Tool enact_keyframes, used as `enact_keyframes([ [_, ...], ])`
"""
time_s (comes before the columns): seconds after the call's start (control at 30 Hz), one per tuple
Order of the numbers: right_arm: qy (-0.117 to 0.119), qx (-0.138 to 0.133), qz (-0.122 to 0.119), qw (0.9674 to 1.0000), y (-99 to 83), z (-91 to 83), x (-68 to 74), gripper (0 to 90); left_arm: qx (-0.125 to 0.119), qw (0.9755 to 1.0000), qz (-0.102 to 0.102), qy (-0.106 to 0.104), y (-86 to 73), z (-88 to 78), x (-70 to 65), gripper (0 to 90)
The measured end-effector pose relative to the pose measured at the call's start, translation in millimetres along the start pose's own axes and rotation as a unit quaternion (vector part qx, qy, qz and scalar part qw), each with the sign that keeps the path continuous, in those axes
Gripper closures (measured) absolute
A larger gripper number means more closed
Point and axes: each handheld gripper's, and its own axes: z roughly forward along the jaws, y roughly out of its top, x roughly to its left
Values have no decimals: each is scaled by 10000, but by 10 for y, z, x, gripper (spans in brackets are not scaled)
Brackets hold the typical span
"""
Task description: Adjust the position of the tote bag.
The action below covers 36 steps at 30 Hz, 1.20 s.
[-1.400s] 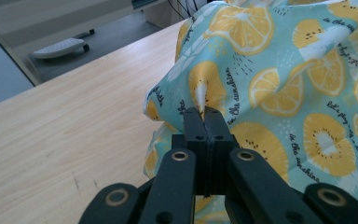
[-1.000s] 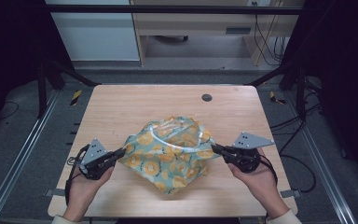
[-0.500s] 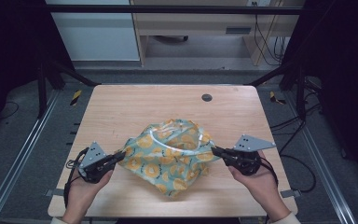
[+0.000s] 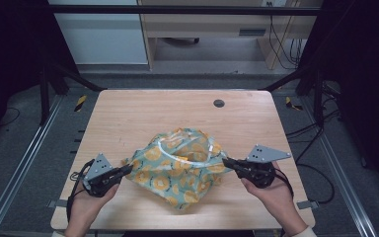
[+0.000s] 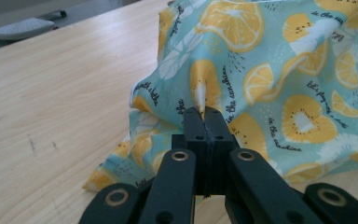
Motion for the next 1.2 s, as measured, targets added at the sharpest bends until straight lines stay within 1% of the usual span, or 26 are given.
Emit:
enact_keyframes([
  [0.2,131,27,106,9999,-134,6,3,900,269,9995,76,-127,-72,70,-23,900],
  [0.3,211,49,154,9996,-218,12,5,900,409,9989,95,-209,-106,110,-26,900],
  [0.37,261,64,185,9995,-275,18,4,900,450,9987,68,-248,-132,131,-32,900],
  [0.43,315,83,217,9992,-333,26,-1,900,580,9978,141,-295,-160,166,-40,900],
  [0.57,369,146,341,9986,-487,69,-34,900,714,9967,184,-347,-189,224,-57,900],
  [0.63,385,192,388,9983,-537,87,-54,900,761,9962,208,-358,-195,245,-65,900],
  [0.73,397,226,394,9982,-553,98,-68,900,858,9953,258,-360,-212,278,-81,900],
  [0.87,395,285,395,9980,-580,125,-77,900,969,9942,354,-308,-221,311,-94,900],
  [1.03,394,433,392,9975,-625,186,-81,900,1123,9925,387,-274,-239,371,-91,900],
  [1.2,362,637,353,9967,-676,259,-98,900,1201,9918,389,-221,-245,430,-84,900],
])
